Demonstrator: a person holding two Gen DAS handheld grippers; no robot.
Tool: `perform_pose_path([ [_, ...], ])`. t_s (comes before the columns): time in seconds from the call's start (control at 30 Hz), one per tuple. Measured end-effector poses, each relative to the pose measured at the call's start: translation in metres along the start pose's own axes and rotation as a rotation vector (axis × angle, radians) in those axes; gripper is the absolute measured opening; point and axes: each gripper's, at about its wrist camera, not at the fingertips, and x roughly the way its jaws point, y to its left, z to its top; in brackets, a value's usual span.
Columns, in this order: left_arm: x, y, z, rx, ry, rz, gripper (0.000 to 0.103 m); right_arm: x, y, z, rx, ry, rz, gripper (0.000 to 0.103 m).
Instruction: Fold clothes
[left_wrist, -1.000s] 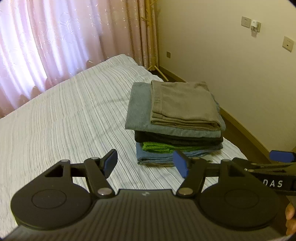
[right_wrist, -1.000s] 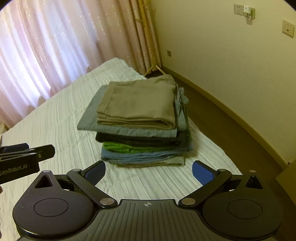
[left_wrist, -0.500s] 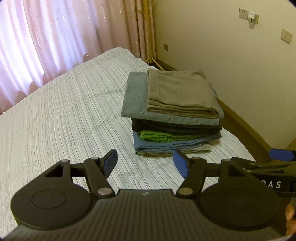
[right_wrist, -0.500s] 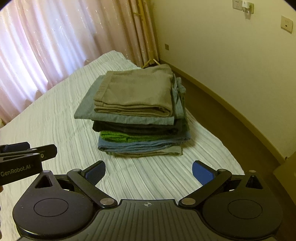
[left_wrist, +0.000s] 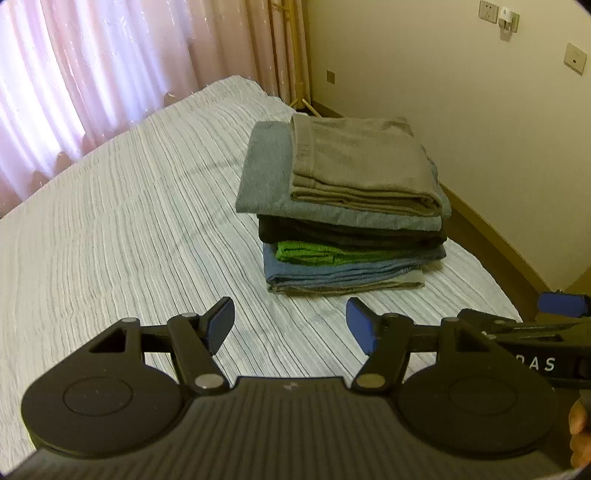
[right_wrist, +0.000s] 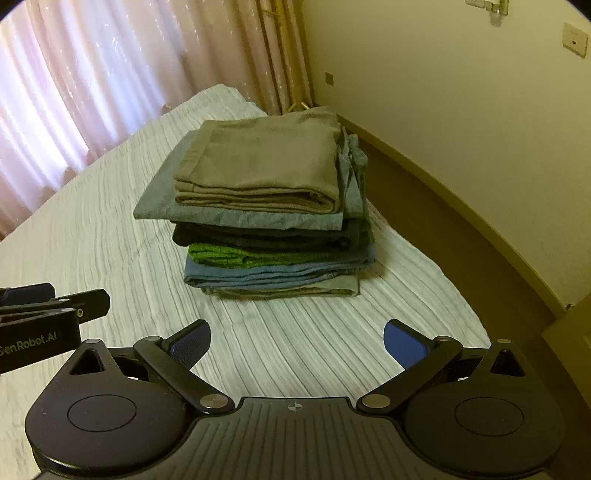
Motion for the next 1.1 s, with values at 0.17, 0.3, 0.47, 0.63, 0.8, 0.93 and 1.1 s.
perform_pose_path([
  [0.17, 0.007, -0.002, -0.003, 0.004, 0.02, -0.009, 0.063, 0.006, 0.0, -0.001, -0.004, 0.016, -0.001, 0.102],
  [0.3, 0.013, -0.004, -0.006, 0.005, 0.039, -0.009, 0.063, 0.011, -0.001, 0.0, -0.004, 0.029, -0.004, 0.102],
  [0.47, 0.019, -0.003, -0.008, 0.002, 0.055, -0.005, 0.063, 0.017, -0.002, 0.0, -0.003, 0.044, -0.006, 0.102],
  [0.63, 0.026, -0.003, -0.008, 0.0, 0.066, 0.001, 0.063, 0.023, -0.004, 0.0, -0.001, 0.057, -0.008, 0.102],
  [0.8, 0.033, -0.004, -0.007, -0.006, 0.078, 0.005, 0.064, 0.029, -0.005, 0.001, -0.002, 0.068, -0.006, 0.102],
  [0.93, 0.038, -0.005, -0.005, -0.012, 0.085, 0.011, 0.066, 0.034, -0.006, 0.003, -0.006, 0.078, -0.002, 0.102],
  [1.1, 0.045, -0.005, -0.003, -0.018, 0.097, 0.016, 0.067, 0.039, -0.008, 0.005, -0.01, 0.091, 0.002, 0.102],
])
